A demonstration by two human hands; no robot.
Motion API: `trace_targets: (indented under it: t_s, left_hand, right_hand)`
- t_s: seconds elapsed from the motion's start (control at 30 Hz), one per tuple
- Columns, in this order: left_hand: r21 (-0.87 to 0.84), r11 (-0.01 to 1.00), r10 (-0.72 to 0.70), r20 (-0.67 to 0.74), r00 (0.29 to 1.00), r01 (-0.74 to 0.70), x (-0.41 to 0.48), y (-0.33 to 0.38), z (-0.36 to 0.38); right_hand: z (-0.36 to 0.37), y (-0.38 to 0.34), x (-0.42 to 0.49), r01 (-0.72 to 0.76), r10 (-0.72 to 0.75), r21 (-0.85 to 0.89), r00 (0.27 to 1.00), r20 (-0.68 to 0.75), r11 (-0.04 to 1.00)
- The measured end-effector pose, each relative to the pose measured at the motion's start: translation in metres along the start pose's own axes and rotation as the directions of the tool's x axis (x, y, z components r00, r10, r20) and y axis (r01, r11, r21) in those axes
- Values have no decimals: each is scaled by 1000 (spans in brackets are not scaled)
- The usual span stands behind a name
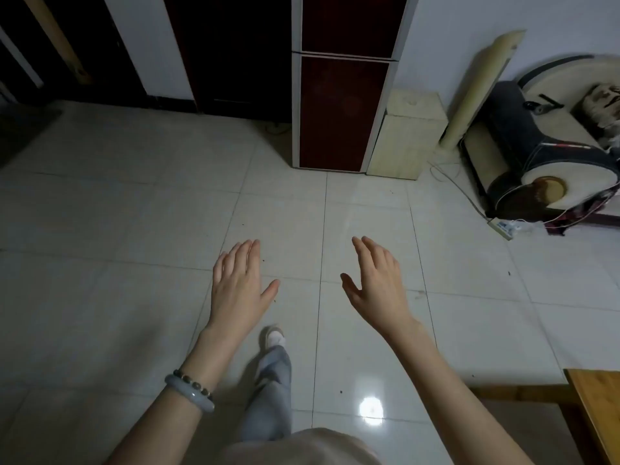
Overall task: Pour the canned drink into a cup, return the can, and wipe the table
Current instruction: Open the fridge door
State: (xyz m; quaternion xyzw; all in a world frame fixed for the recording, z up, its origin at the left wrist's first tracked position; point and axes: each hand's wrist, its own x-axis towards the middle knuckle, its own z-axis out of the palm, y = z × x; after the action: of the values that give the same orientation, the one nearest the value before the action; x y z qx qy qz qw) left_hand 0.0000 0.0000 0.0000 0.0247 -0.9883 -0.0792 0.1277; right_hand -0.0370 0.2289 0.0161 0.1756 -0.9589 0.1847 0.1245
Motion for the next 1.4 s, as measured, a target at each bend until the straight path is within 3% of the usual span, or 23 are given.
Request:
trace_targets:
  t_s: [0.23,0.53,0.93,1.4]
  left_hand:
    - [-17,1000,-1,-20,1000,1,126,-33,28]
    - [-7,994,107,-49,993,-108,298,-76,46]
    - [21,998,59,37,998,-60,472,-100,93]
    - [18,999,-28,43,999,27,708,-85,154]
  right_hand:
    - [34,19,120,-6,5,-34,1000,-13,999]
    - [67,29,288,-35,33,-25,998,-52,999]
    - [116,75,461,-48,47,-33,999,-17,998]
    - [157,169,713,54,-54,18,999,-2,998]
